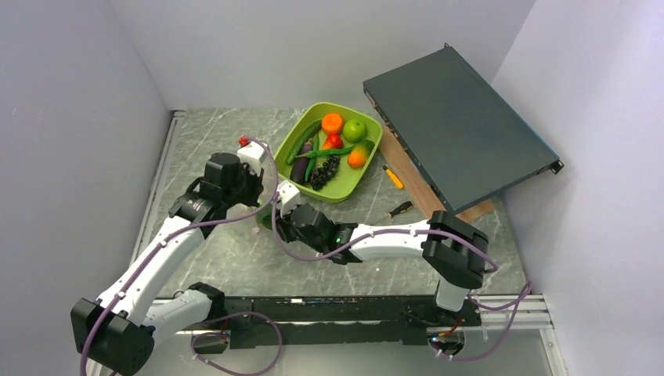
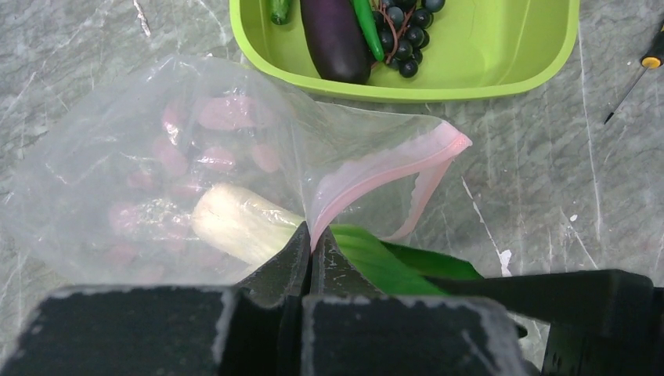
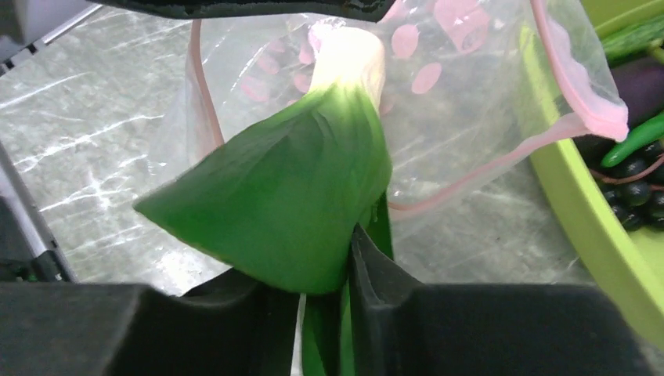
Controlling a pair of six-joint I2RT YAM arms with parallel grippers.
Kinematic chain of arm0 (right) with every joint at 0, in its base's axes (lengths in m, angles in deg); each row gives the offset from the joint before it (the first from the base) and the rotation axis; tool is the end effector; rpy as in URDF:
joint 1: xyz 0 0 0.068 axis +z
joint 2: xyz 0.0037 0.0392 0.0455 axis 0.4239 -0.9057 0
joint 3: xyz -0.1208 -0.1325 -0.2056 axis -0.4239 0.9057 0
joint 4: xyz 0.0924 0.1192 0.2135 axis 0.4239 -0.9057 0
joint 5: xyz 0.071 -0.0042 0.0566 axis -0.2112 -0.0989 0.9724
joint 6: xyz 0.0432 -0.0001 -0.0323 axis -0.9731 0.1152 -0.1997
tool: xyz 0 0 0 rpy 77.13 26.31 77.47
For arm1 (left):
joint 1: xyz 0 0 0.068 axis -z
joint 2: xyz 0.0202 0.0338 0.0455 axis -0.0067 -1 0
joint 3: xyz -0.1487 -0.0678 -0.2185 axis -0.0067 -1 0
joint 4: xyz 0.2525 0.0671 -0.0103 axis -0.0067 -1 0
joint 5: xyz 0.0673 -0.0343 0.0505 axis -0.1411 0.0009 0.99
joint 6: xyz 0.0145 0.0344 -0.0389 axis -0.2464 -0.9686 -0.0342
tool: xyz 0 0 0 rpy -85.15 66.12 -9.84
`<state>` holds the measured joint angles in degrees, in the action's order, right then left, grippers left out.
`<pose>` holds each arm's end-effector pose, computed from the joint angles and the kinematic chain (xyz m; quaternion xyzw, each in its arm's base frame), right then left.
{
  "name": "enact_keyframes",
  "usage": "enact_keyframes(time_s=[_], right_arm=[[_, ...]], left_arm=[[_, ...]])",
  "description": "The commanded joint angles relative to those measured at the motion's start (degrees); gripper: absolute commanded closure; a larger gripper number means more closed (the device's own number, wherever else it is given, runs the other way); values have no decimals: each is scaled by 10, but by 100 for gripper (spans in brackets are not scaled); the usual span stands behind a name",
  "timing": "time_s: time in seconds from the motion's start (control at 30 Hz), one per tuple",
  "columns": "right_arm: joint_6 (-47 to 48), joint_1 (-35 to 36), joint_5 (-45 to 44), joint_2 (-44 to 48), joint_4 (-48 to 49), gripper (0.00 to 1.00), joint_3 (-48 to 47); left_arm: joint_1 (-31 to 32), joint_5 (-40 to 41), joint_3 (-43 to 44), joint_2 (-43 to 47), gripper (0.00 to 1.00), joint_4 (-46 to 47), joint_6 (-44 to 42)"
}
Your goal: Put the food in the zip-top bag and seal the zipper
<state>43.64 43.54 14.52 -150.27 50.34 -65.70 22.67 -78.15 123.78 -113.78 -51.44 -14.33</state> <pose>0.1509 0.3577 0.2224 -0.3113 0.7568 0.2750 0.5046 0.2031 -0.0878 0.3107 0.1727 0.8630 -0.1176 0.4600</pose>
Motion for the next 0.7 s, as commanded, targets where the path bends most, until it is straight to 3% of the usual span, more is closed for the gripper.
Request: enact_keyframes(time_s=[0.0, 0.03, 0.07, 0.33, 0.57, 0.67], right_arm=[[18, 4, -38, 19, 133, 86, 23], [12, 0, -40, 22, 137, 99, 23], [-1, -7, -39, 26, 137, 100, 23], [-182, -99, 158, 24, 348, 100, 78], [-267, -134, 310, -75, 390, 100, -12], [-290, -132, 323, -99, 396, 100, -33]], left_arm=[[-2, -14, 9, 6, 100, 25, 9], [-2, -15, 9, 6, 100, 25, 8], [-2, -16, 10, 5, 100, 25, 8], [-3, -38, 2, 31, 100, 40, 10], [-3, -75, -17, 72, 100, 69, 7], [-3, -94, -21, 80, 100, 78, 7]])
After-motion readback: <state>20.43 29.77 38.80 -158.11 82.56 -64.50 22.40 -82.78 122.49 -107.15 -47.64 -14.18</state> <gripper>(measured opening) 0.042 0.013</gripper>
